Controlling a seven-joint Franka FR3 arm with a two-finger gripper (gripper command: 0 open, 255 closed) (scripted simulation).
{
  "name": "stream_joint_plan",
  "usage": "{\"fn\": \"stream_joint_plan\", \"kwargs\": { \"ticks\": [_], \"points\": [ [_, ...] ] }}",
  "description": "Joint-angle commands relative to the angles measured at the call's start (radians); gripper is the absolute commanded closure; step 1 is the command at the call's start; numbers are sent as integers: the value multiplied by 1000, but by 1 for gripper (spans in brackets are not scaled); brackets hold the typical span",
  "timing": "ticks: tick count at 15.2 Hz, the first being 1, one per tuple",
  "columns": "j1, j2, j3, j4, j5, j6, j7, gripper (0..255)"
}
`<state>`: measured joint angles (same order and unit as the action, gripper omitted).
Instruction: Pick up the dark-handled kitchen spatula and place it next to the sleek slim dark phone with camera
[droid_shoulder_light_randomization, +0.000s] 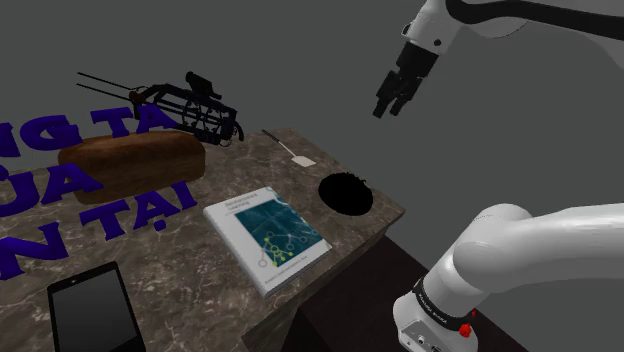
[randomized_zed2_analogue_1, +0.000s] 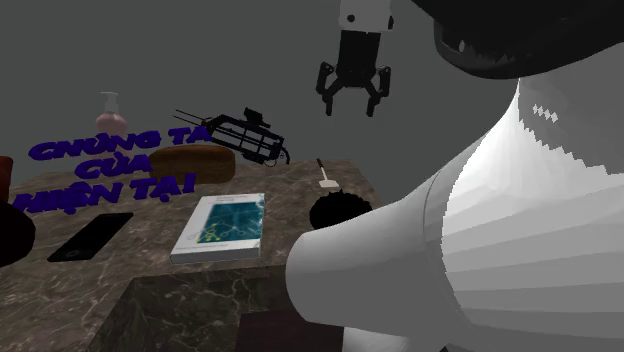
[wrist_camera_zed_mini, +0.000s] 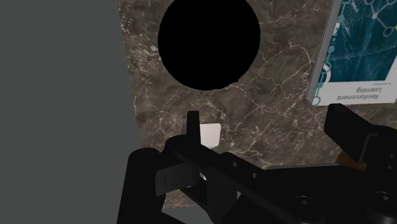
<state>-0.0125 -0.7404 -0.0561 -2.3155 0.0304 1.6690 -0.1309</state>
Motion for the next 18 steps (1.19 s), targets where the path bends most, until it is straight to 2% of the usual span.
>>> {"fn": "stream_joint_plan", "kwargs": {
  "ticks": [1, 9, 18],
  "points": [
    [0, 0, 0, 0, 0, 0, 0, 0],
    [8, 265, 18, 40, 4, 218, 23, 0],
    [14, 598, 31, 190, 0, 393, 51, 0]
  ]
}}
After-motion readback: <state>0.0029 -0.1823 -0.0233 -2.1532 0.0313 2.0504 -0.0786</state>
